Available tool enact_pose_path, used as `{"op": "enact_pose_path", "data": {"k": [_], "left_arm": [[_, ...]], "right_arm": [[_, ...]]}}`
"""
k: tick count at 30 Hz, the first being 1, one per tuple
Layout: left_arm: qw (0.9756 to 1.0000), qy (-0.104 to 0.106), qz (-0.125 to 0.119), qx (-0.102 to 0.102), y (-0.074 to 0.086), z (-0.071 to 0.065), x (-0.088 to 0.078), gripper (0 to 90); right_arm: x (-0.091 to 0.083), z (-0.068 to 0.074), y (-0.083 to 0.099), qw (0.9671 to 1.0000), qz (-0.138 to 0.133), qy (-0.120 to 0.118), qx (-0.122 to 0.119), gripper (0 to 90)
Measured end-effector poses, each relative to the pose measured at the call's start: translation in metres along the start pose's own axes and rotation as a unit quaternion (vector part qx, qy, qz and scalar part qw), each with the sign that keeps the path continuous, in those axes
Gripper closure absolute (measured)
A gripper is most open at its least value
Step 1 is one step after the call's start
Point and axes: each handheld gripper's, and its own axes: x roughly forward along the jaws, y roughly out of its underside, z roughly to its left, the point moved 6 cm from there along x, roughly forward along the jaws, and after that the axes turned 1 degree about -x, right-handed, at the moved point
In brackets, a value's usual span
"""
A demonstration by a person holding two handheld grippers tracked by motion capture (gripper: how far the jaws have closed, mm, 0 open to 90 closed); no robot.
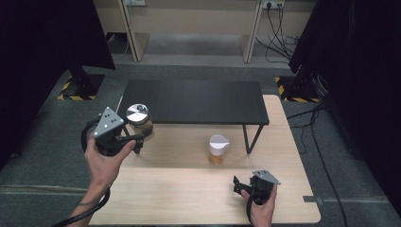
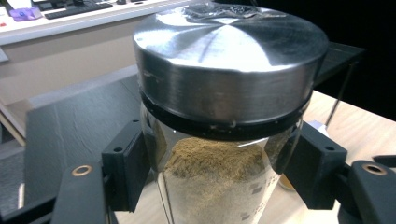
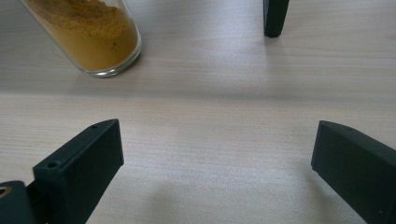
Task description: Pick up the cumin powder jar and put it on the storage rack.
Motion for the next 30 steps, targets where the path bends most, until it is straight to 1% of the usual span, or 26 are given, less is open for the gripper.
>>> {"op": "enact_pose_path", "data": {"k": [2, 3, 4, 5, 7, 8, 9, 10, 12, 15, 17, 18, 19, 20, 21, 22, 23, 24, 25, 26, 29, 30], "left_arm": [[1.0, -0.004, 0.001, 0.002, -0.003, 0.001, 0.002, 29.9], [0.9999, -0.011, 0.002, 0.0, -0.008, 0.005, 0.007, 29.9], [0.9999, -0.011, 0.002, 0.0, -0.008, 0.005, 0.007, 29.9], [0.9999, -0.016, 0.003, -0.003, -0.012, 0.009, 0.011, 29.9], [0.9998, -0.019, 0.003, -0.004, -0.014, 0.011, 0.014, 29.9], [0.9997, -0.021, 0.003, -0.008, -0.016, 0.013, 0.017, 29.9], [0.9997, -0.021, 0.005, -0.014, -0.018, 0.018, 0.022, 29.9], [0.9997, -0.021, 0.005, -0.014, -0.018, 0.018, 0.022, 29.9], [0.9995, -0.023, 0.005, -0.021, -0.02, 0.021, 0.027, 29.9], [0.9992, -0.032, 0.01, -0.023, -0.022, 0.024, 0.036, 29.9], [0.9986, -0.046, 0.018, -0.019, -0.024, 0.026, 0.045, 29.9], [0.9984, -0.051, 0.02, -0.017, -0.024, 0.027, 0.048, 29.9], [0.9984, -0.051, 0.02, -0.017, -0.024, 0.027, 0.048, 29.9], [0.9979, -0.058, 0.026, -0.017, -0.024, 0.028, 0.054, 29.9], [0.9979, -0.058, 0.026, -0.017, -0.024, 0.028, 0.054, 29.9], [0.9973, -0.064, 0.03, -0.02, -0.023, 0.03, 0.06, 29.9], [0.9973, -0.064, 0.03, -0.02, -0.023, 0.03, 0.06, 29.9], [0.9968, -0.07, 0.032, -0.023, -0.021, 0.033, 0.065, 29.9], [0.9968, -0.07, 0.032, -0.023, -0.021, 0.033, 0.065, 29.9], [0.9962, -0.076, 0.031, -0.027, -0.019, 0.034, 0.069, 29.9], [0.9958, -0.081, 0.032, -0.026, -0.018, 0.036, 0.073, 29.9], [0.9956, -0.084, 0.032, -0.029, -0.016, 0.036, 0.074, 29.9]], "right_arm": [[0.0, 0.0, 0.0, 1.0, 0.0, 0.0, 0.0, 2.4], [0.0, 0.0, 0.0, 1.0, 0.0, -0.001, 0.0, 2.4], [0.0, 0.0, 0.0, 1.0, 0.0, -0.001, 0.0, 2.4], [0.0, 0.0, 0.0, 1.0, 0.0, -0.001, 0.0, 2.4], [0.0, 0.0, 0.0, 1.0, 0.001, -0.001, 0.0, 2.5], [0.0, 0.0, 0.0, 1.0, 0.001, -0.001, 0.0, 2.5], [0.0, -0.001, 0.0, 1.0, 0.001, -0.002, 0.001, 2.5], [0.0, -0.001, 0.0, 1.0, 0.001, -0.002, 0.001, 2.5], [0.0, -0.001, 0.0, 1.0, 0.001, -0.003, 0.002, 2.5], [0.0, -0.001, -0.001, 1.0, 0.002, -0.003, 0.002, 2.5], [0.001, -0.001, -0.001, 1.0, 0.002, -0.004, 0.002, 2.5], [0.001, -0.001, -0.001, 1.0, 0.002, -0.004, 0.002, 2.4], [0.001, -0.001, -0.001, 1.0, 0.002, -0.004, 0.002, 2.4], [0.001, -0.002, -0.001, 1.0, 0.003, -0.004, 0.003, 2.5], [0.001, -0.002, -0.001, 1.0, 0.003, -0.004, 0.003, 2.5], [0.001, -0.002, -0.001, 1.0, 0.003, -0.004, 0.003, 2.5], [0.001, -0.002, -0.001, 1.0, 0.003, -0.004, 0.003, 2.5], [0.001, -0.001, -0.001, 1.0, 0.003, -0.004, 0.002, 2.5], [0.001, -0.001, -0.001, 1.0, 0.003, -0.004, 0.002, 2.5], [0.001, -0.001, -0.001, 1.0, 0.003, -0.004, 0.002, 2.5], [0.001, -0.002, -0.001, 1.0, 0.004, -0.005, 0.002, 2.5], [0.001, -0.002, -0.001, 1.0, 0.004, -0.005, 0.002, 2.5]]}}
